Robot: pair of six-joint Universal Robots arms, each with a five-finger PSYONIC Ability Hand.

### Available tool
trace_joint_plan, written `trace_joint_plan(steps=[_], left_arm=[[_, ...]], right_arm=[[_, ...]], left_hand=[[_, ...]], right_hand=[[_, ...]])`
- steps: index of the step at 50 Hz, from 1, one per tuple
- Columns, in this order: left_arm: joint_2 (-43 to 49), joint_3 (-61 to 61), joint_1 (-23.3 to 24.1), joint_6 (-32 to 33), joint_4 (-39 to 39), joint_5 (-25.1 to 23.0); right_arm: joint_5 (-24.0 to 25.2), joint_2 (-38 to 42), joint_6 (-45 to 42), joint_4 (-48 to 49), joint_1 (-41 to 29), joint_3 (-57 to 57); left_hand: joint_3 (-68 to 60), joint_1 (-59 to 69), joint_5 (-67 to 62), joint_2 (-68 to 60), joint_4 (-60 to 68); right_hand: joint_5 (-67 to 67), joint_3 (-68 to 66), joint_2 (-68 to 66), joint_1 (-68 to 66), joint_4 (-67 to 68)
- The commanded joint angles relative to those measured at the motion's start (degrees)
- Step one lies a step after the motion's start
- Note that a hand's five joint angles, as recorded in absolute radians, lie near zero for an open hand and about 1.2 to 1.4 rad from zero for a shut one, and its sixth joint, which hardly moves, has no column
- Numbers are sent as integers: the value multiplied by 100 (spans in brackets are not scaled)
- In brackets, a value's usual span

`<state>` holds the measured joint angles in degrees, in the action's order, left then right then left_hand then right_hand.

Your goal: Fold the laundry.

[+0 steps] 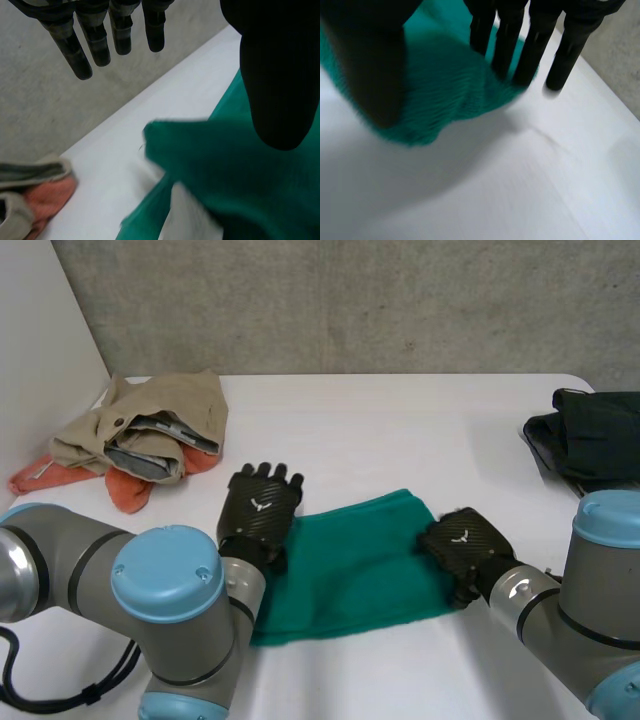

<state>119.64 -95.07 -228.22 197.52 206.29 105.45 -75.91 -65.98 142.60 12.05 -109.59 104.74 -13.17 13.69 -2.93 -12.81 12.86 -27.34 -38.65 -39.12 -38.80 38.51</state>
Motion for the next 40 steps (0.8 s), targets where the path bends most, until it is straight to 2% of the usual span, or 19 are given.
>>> trace_joint_plan(steps=[1,6,10,11,16,19,23,24,25,26,27,31,35,40], left_arm=[[-581,-450,-39,155,-133,151],[-1353,-889,-47,182,-344,169],[-1890,-1100,-196,182,-510,204],[-1996,-1153,-258,173,-546,204],[-2559,-1417,-706,173,-661,186],[-2771,-1575,-1005,155,-669,151],[-2815,-1664,-1172,120,-643,116],[-2806,-1664,-1172,120,-643,116],[-2797,-1655,-1164,120,-634,116],[-2789,-1646,-1164,120,-626,116],[-2771,-1637,-1164,120,-625,116],[-2736,-1480,-1146,112,-599,125],[-2727,-1163,-1041,68,-599,142],[-2403,-654,-576,-160,-573,151]], right_arm=[[-223,86,-364,131,105,-94],[-442,-90,-663,535,-18,-331],[-566,-503,-777,580,-596,-717],[-540,-503,-786,579,-1016,-883],[-443,-39,-979,667,-2249,-1306],[-320,347,-1373,650,-2846,-1360],[-82,779,-1814,606,-3164,-1281],[-74,815,-1841,606,-3165,-1281],[-82,832,-1841,597,-3156,-1281],[-74,815,-1763,597,-3156,-1246],[-73,789,-1692,597,-3130,-1237],[14,412,-894,588,-2981,-1131],[172,-581,424,588,-2243,-886],[576,-960,1954,501,-1645,-850]], left_hand=[[145,-196,120,108,-113],[178,-230,154,141,-147],[178,-230,154,142,-147],[178,-230,154,142,-147],[178,-230,154,142,-147],[178,-230,154,142,-147],[195,-247,171,158,-164],[195,-247,171,158,-164],[228,-280,204,192,-197],[229,-280,204,192,-197],[229,-280,204,192,-197],[229,-280,204,192,-197],[212,-264,188,175,-181],[145,-197,120,108,-113]], right_hand=[[-4266,-4135,-4088,-4120,4149],[-4266,-4135,-4088,-4120,4149],[-4266,-4135,-4088,-4120,4149],[-4266,-4135,-4088,-4120,4149],[-4266,-4135,-4088,-4120,4149],[-4266,-4135,-4088,-4120,4149],[-4266,-4135,-4088,-4120,4149],[-3340,-3208,-3161,-3194,3222],[-1798,-1667,-1620,-1652,1681],[1648,1779,1826,1794,-1765],[2734,2865,2912,2880,-2851],[2734,2865,2912,2880,-2851],[2734,2865,2912,2880,-2851],[2734,2865,2912,2880,-2851]])
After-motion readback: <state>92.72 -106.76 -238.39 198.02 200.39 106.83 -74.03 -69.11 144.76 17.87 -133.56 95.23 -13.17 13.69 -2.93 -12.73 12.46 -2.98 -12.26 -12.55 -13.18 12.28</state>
